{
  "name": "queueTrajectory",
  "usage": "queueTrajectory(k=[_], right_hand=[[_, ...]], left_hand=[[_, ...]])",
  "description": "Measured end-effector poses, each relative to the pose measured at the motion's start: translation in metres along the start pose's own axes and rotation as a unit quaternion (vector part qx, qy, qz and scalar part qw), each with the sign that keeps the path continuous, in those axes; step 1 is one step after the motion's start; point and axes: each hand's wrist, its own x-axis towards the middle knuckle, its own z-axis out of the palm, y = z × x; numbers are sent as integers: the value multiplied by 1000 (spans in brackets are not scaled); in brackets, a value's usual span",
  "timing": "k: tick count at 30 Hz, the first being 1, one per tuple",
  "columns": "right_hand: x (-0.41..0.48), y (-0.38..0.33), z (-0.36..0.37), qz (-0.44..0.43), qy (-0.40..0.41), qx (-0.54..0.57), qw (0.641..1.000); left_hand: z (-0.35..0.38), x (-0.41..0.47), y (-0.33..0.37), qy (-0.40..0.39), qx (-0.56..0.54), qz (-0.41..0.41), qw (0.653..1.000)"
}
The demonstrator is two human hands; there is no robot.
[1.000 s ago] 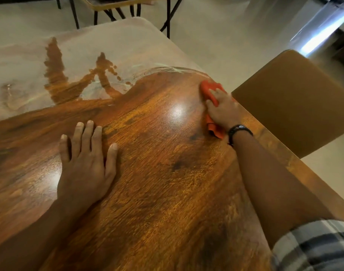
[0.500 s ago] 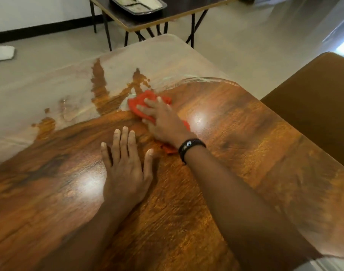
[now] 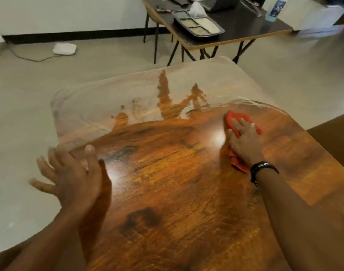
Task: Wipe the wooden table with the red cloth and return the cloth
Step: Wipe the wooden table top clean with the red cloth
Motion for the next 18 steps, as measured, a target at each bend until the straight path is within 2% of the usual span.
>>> queueTrajectory(k=[2, 6, 9, 11, 12, 14, 16, 18], right_hand=[[2, -48, 24, -79, -17, 8, 997], [-27, -157, 70, -216, -86, 11, 973], [-73, -220, 98, -359, -143, 23, 922], [-93, -236, 109, -429, -192, 19, 883], [-94, -236, 110, -444, -208, 21, 871], [-77, -225, 100, -432, -218, 32, 875], [-43, -199, 87, -374, -196, 35, 906], [0, -161, 71, -279, -143, 44, 948]], left_hand=[[3, 12, -2, -1, -46, -34, 998], [9, 7, 1, 26, -141, -50, 988], [4, 3, 2, 45, -214, -75, 973], [2, 5, 1, 53, -236, -92, 966], [2, 6, -1, 53, -244, -103, 963], [2, 6, -2, 52, -251, -107, 961], [1, 6, -2, 52, -259, -103, 959], [-1, 6, -1, 52, -274, -103, 955]])
